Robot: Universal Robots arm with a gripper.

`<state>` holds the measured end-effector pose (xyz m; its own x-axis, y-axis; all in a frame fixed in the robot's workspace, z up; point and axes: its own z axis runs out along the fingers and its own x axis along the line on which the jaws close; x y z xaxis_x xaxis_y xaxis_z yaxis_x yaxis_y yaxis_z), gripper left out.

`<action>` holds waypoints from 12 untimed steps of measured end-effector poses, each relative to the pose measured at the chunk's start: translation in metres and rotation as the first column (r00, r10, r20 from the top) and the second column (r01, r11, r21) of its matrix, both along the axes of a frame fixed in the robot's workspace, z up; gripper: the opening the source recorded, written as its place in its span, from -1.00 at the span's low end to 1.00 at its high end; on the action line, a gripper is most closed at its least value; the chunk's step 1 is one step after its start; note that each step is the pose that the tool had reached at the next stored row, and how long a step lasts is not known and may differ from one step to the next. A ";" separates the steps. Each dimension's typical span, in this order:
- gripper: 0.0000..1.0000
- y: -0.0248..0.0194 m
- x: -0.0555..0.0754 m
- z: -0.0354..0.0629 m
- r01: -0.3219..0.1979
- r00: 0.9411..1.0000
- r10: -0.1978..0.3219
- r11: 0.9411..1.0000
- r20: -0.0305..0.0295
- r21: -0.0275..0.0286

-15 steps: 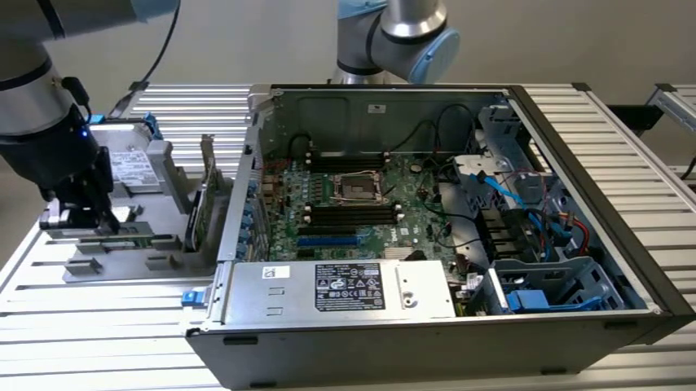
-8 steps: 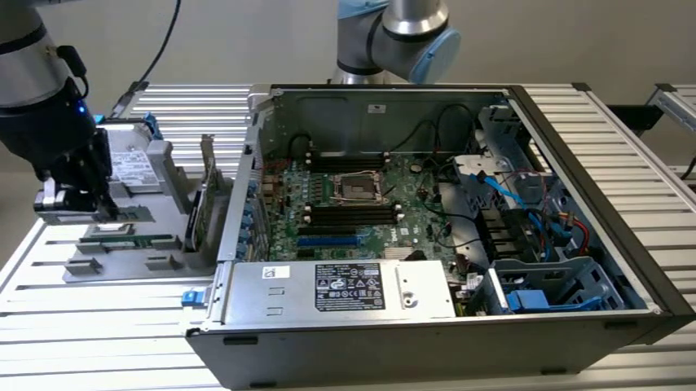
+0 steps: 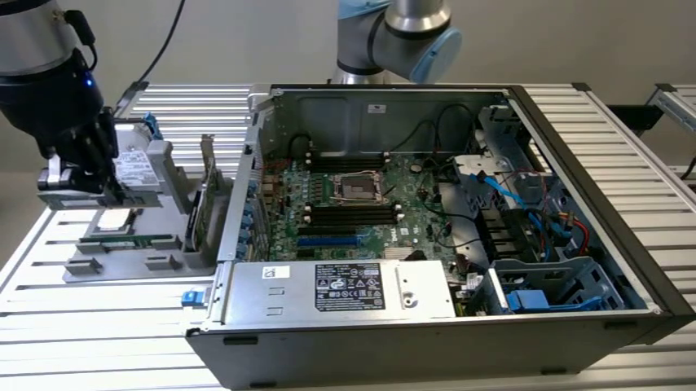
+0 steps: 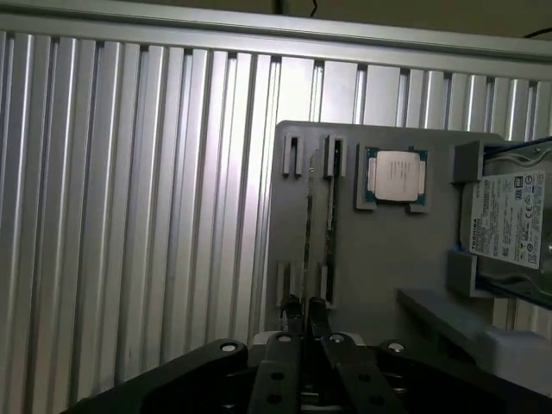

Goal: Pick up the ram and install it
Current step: 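Pick up the ram and move it above insertion slot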

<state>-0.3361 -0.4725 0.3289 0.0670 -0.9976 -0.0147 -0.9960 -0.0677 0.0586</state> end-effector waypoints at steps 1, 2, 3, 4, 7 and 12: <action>-0.73 0.0002 0.003 0.0036 0.000 1.000 0.000 1.000 -0.001 0.000; -0.73 0.0004 0.005 0.0067 0.000 1.000 0.000 1.000 -0.002 0.000; -0.73 0.0006 0.007 0.0100 0.000 1.000 0.000 1.000 -0.003 0.000; -0.73 0.0008 0.010 0.0133 0.000 1.000 0.000 1.000 -0.004 0.000; -0.73 0.0014 0.017 0.0230 0.000 1.000 0.000 1.000 -0.006 0.000; -0.73 0.0024 0.030 0.0362 0.000 1.000 0.000 1.000 -0.009 0.000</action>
